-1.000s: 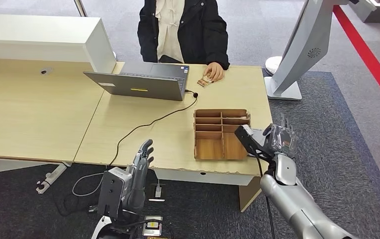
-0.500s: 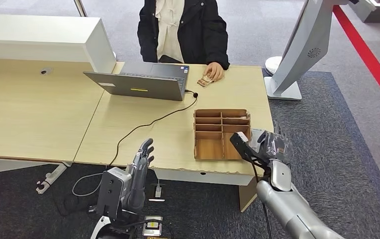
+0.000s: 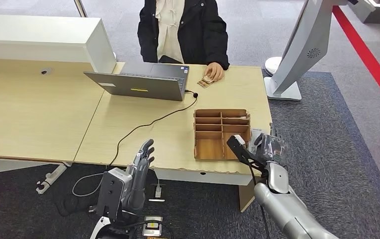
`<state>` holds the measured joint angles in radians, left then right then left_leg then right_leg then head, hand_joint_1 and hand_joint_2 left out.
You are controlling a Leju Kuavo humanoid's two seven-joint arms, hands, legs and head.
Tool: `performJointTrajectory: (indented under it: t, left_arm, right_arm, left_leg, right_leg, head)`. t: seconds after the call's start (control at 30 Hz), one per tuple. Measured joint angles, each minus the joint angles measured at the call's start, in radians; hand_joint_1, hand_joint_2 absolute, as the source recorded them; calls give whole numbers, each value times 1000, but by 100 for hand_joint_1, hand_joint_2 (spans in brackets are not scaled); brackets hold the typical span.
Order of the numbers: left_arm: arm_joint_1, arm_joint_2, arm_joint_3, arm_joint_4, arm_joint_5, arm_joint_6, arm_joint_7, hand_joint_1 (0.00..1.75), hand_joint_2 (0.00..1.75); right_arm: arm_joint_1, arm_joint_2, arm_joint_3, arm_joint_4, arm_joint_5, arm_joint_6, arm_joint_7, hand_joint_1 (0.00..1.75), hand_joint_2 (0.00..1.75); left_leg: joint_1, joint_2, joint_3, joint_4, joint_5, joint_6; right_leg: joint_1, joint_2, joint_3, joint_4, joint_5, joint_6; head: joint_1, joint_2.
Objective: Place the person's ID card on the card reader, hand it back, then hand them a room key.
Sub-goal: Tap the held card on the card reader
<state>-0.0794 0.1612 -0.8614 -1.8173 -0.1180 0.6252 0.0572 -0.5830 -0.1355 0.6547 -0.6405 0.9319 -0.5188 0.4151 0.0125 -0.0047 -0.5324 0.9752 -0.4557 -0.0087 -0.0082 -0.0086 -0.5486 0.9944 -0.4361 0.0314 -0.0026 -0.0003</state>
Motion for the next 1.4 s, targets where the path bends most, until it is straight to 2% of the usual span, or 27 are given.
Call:
performJointTrajectory:
  t: [0.43, 0.83, 1.2, 1.4]
  left_arm:
    - [5, 3, 0, -2, -7, 0, 12, 0, 0]
    - [5, 4, 0, -2, 1, -2, 10, 0, 0]
    - [0, 4, -1, -1, 20, -22, -22, 0, 0]
    - [-3, 4, -1, -1, 22, -12, -31, 0, 0]
  right_arm:
    - [7, 14, -6, -6, 18, -1, -18, 175, 175]
    - [0, 3, -39, -120, 108, 45, 4, 175, 175]
    - [-83, -48, -88, -256, 183, 121, 16, 175, 175]
    - [-139, -62, -88, -309, 191, 131, 15, 175, 175]
  left_leg:
    - [0, 0, 0, 0, 0, 0]
    - [0, 0, 0, 0, 0, 0]
    - [0, 0, 0, 0, 0, 0]
    - [0, 0, 0, 0, 0, 0]
  right_leg:
    - [0, 0, 0, 0, 0, 0]
    - [0, 0, 0, 0, 0, 0]
    - [-1, 0, 0, 0, 0, 0]
    - [-1, 0, 0, 0, 0, 0]
  head:
    - [0, 0]
    - [0, 0]
    - [0, 0]
    - [0, 0]
